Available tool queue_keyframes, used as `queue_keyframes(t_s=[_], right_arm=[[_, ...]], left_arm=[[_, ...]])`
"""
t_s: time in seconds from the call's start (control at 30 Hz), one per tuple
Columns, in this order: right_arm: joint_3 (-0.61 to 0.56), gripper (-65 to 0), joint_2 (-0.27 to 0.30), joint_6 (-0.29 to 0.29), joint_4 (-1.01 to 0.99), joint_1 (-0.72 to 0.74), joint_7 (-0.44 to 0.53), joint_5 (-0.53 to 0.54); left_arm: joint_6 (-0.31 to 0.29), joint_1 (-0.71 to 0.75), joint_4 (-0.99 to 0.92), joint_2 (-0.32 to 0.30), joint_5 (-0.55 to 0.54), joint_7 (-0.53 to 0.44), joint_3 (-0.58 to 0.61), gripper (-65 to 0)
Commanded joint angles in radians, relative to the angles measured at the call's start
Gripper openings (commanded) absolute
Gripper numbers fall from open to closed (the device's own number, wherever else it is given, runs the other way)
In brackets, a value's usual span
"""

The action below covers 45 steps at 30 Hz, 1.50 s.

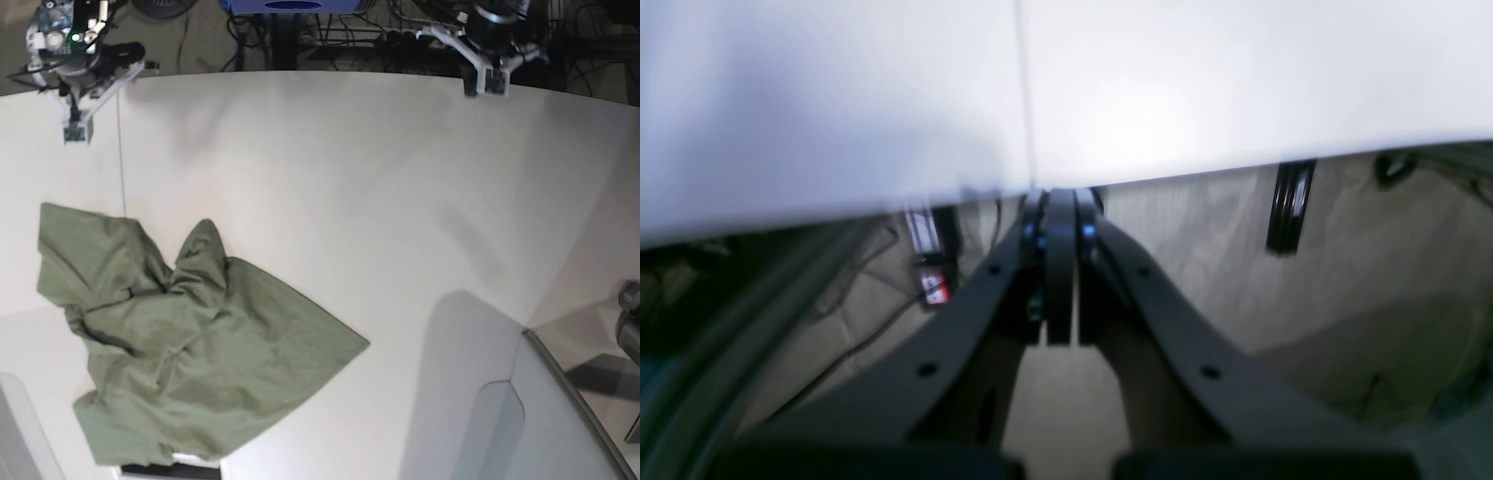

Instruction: Layout the t-shirt on the table in an organized manner, then fold the t-shirt properly

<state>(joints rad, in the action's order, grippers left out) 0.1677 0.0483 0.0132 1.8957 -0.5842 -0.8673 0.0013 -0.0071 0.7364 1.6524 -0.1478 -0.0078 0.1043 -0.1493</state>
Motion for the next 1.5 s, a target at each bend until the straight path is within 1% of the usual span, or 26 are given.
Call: queue_keyframes(t_s=[0.0, 0.03, 0.1, 0.17, 0.2, 0.23, 0.3, 0.33, 0.37, 0.43, 0.47, 0.5, 0.53, 0.57, 0.67, 0.77, 0.87, 1.07, 1.13, 1.23, 1.3, 1.33, 1.4, 1.47], right_arm=[[0.023, -64.7, 0.006, -0.002, 0.021, 0.04, 0.02, -0.001], [0.046, -64.7, 0.005, 0.017, 0.021, 0.08, 0.02, 0.001], [0.097, -64.7, -0.009, 0.095, 0.021, 0.151, 0.02, 0.024], [0.191, -64.5, -0.031, 0.219, 0.021, 0.224, 0.015, 0.115], [0.252, -63.2, -0.04, 0.279, 0.021, 0.264, 0.01, 0.174], [0.301, -60.0, -0.049, 0.321, 0.02, 0.293, 0.0, 0.223], [0.399, -47.1, -0.063, 0.382, 0.014, 0.361, -0.056, 0.314], [0.435, -40.2, -0.061, 0.397, 0.012, 0.392, -0.092, 0.342], [0.461, -32.6, -0.061, 0.405, 0.008, 0.419, -0.128, 0.354], [0.496, -20.1, -0.061, 0.408, -0.008, 0.459, -0.16, 0.36], [0.513, -15.9, -0.06, 0.408, -0.028, 0.481, -0.16, 0.36], [0.533, -14.7, -0.06, 0.408, -0.058, 0.501, -0.16, 0.36], [0.559, -15.0, -0.055, 0.41, -0.111, 0.53, -0.16, 0.36], [0.591, -15.5, -0.038, 0.41, -0.172, 0.562, -0.155, 0.36], [0.622, -15.5, 0.04, 0.411, -0.419, 0.645, -0.12, 0.36], [0.62, -15.5, 0.118, 0.413, -0.635, 0.695, -0.036, 0.362], [0.616, -15.5, 0.166, 0.413, -0.778, 0.725, 0.044, 0.362], [0.616, -15.5, 0.218, 0.413, -1.031, 0.814, 0.136, 0.362], [0.616, -15.6, 0.218, 0.413, -1.073, 0.834, 0.153, 0.362], [0.616, -15.9, 0.213, 0.413, -1.088, 0.852, 0.153, 0.362], [0.616, -20.7, 0.212, 0.413, -1.088, 0.857, 0.153, 0.362], [0.616, -25.4, 0.21, 0.413, -1.089, 0.857, 0.153, 0.362], [0.616, -36.6, 0.21, 0.413, -1.089, 0.857, 0.153, 0.362], [0.623, -51.6, 0.21, 0.413, -1.089, 0.857, 0.153, 0.362]], left_arm=[[0.006, 0.002, 0.071, -0.003, -0.001, 0.01, -0.008, -65.0], [0.006, -0.021, 0.124, -0.003, -0.001, 0.051, 0.001, -65.0], [0.006, -0.085, 0.188, 0.003, -0.002, 0.139, 0.004, -65.0], [0.005, -0.176, 0.214, 0.035, -0.025, 0.255, 0.001, -65.0], [0.005, -0.225, 0.214, 0.041, -0.047, 0.306, -0.002, -65.0], [0.005, -0.263, 0.214, 0.043, -0.071, 0.351, -0.002, -65.0], [0.005, -0.321, 0.211, 0.04, -0.134, 0.42, 0.004, -65.0], [0.005, -0.341, 0.211, 0.04, -0.166, 0.435, 0.004, -65.0], [0.005, -0.355, 0.211, 0.038, -0.192, 0.437, 0.004, -65.0], [0.005, -0.372, 0.21, 0.038, -0.211, 0.437, 0.004, -65.0], [0.005, -0.375, 0.208, 0.038, -0.211, 0.437, 0.004, -65.0], [0.005, -0.381, 0.203, 0.038, -0.211, 0.437, 0.004, -64.7], [0.005, -0.387, 0.194, 0.037, -0.211, 0.437, 0.004, -63.8], [0.005, -0.39, 0.179, 0.029, -0.211, 0.437, 0.004, -64.2], [0.005, -0.392, 0.125, 0.001, -0.212, 0.435, 0.006, -64.2], [0.005, -0.386, 0.075, -0.017, -0.218, 0.433, 0.0, -64.2], [0.005, -0.384, 0.036, -0.028, -0.218, 0.433, -0.003, -64.2], [0.005, -0.383, 0.012, -0.028, -0.22, 0.433, -0.005, -63.7], [0.005, -0.383, 0.012, -0.028, -0.22, 0.433, -0.006, -63.4], [0.005, -0.387, 0.012, -0.026, -0.22, 0.433, -0.006, -63.0], [0.005, -0.389, 0.015, -0.026, -0.22, 0.433, -0.006, -63.0], [0.005, -0.389, 0.018, -0.026, -0.22, 0.433, -0.006, -62.9], [0.005, -0.39, 0.019, -0.025, -0.22, 0.433, -0.006, -62.9], [0.005, -0.392, 0.019, -0.025, -0.22, 0.433, -0.006, -62.9]])
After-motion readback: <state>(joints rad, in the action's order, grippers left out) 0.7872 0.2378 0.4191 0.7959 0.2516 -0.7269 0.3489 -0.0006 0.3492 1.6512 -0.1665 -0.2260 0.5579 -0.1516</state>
